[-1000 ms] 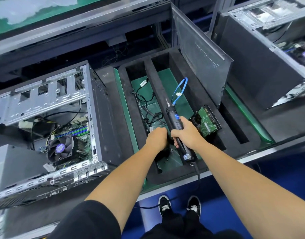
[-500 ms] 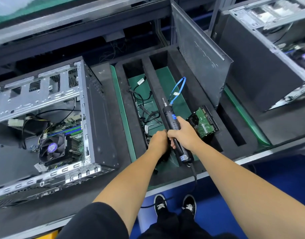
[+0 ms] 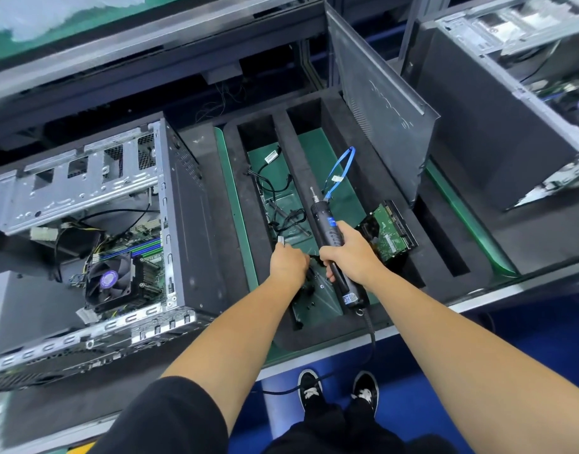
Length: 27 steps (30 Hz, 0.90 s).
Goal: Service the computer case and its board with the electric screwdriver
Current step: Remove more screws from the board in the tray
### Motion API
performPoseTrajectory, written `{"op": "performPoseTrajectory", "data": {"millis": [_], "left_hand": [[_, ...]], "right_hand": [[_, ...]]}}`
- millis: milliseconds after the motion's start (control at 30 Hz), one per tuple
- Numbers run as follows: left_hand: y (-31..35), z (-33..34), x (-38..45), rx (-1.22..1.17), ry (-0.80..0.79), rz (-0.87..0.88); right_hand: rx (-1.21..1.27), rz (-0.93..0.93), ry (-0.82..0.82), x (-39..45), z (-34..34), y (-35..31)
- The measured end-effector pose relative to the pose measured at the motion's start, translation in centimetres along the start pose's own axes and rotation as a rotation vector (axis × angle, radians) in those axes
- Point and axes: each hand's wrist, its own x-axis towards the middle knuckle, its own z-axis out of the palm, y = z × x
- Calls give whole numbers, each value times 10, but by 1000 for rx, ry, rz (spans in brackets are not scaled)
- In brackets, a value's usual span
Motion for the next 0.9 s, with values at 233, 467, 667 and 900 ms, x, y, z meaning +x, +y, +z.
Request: {"op": "performPoseTrajectory", "data": {"millis": [233, 467, 667, 900], "left_hand": [[2, 0, 0, -43, 10, 87], [0, -2, -3, -190, 16, 74], [-5, -7, -5, -385, 46, 82], [1, -6, -8, -423, -9, 207]], "right_hand": [[-19, 0, -2, 1, 0, -1], [0, 8, -2, 0, -1, -1], [6, 18, 5, 1, -1, -1], [6, 21, -3, 2, -1, -1]]}}
